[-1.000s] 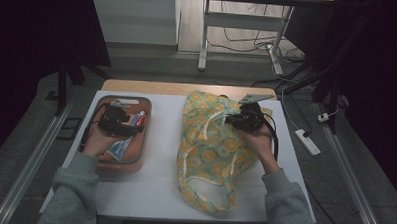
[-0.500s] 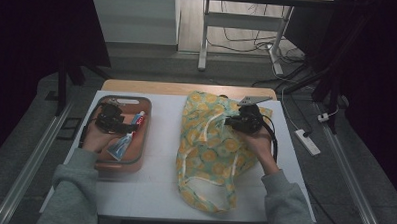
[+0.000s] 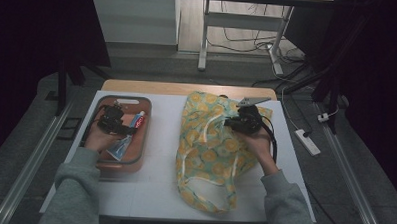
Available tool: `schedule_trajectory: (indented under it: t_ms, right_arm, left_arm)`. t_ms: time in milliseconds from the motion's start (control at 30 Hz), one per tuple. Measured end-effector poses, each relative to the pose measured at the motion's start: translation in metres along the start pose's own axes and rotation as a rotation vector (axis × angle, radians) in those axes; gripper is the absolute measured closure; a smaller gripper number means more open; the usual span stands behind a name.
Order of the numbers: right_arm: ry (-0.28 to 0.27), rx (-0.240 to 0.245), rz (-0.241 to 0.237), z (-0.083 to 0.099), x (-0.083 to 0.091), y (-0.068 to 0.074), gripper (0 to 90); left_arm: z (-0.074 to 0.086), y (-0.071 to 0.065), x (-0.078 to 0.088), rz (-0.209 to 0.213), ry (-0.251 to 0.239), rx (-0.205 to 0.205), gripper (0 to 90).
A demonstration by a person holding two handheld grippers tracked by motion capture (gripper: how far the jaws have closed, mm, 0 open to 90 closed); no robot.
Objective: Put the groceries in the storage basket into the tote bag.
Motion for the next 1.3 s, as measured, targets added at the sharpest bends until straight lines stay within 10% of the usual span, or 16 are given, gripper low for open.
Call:
schedule_trajectory:
  t_ms: [567, 1000, 1300]
  right_arm:
    - [-0.007, 0.002, 0.024, 0.0, 0.009, -0.003, 89.0]
    - [-0.001, 0.001, 0.03, 0.002, 0.011, -0.004, 89.0]
    - [0.008, 0.001, 0.034, 0.005, 0.009, -0.005, 89.0]
  left_arm:
    - [0.011, -0.007, -0.023, -0.065, 0.179, -0.021, 31.0]
    - [0.003, 0.004, -0.011, -0.089, 0.098, 0.067, 72.2]
    - [0.005, 0.005, -0.013, -0.075, 0.106, 0.055, 69.9]
Point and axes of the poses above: each handheld gripper's, and its own axes: x roughly backward along the jaws, z roughly out of its underside, y roughly to its left, the point moved 7 cm from there along -x, roughly forward along the jaws, and after that the axes turned 13 degrees about -y, right-handed, at the moved point
